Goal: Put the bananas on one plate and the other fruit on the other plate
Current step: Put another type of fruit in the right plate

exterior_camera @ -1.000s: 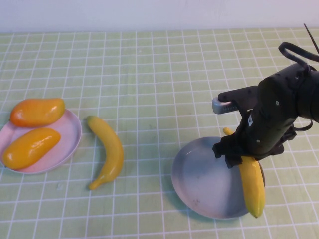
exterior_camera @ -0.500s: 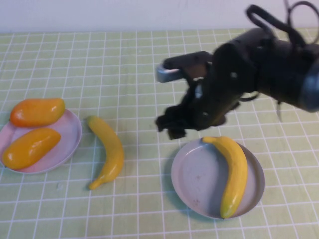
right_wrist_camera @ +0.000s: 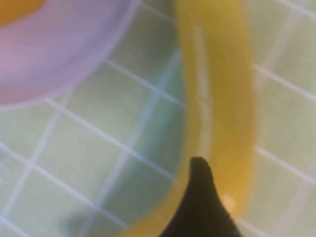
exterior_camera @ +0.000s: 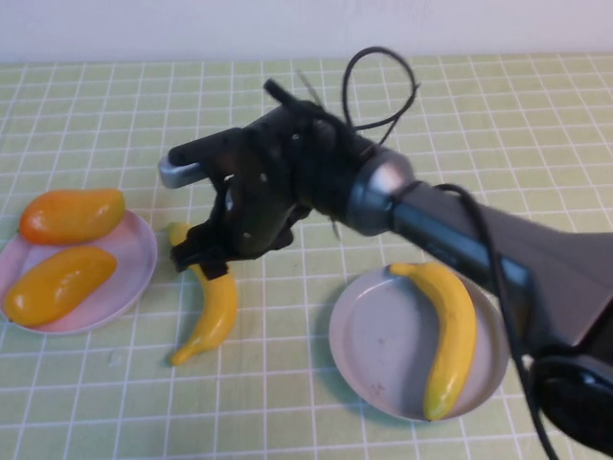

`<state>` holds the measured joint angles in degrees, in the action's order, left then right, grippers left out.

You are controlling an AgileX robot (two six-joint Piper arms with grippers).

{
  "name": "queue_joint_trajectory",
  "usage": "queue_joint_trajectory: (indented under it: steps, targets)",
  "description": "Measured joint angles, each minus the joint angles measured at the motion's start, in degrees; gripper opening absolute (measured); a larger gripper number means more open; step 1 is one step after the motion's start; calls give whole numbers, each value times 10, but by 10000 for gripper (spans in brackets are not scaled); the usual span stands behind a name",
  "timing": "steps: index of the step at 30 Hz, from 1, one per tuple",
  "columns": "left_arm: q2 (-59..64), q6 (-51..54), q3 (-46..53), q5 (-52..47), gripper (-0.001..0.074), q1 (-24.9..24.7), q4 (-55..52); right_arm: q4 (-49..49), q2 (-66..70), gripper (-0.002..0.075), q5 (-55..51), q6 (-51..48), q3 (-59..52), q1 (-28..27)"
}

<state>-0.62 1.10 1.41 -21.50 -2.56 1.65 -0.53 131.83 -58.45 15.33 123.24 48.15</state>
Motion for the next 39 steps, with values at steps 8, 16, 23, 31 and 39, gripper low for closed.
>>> queue_joint_trajectory:
  steps: [8,16,23,31,39]
  targets:
    - [0,0,0,0,-1,0,0,12,98,442,-36,-2,114,7]
    - [0,0,0,0,-1,0,0,5,112,372,-47,-2,121,7]
    - [0,0,0,0,-1,0,0,2,104,311,-99,-6,131,7]
    - [0,0,0,0,-1,0,0,-29,-18,311,-123,-12,106,7]
    - [0,0,0,0,-1,0,0,-65,-186,311,-123,70,-119,-24]
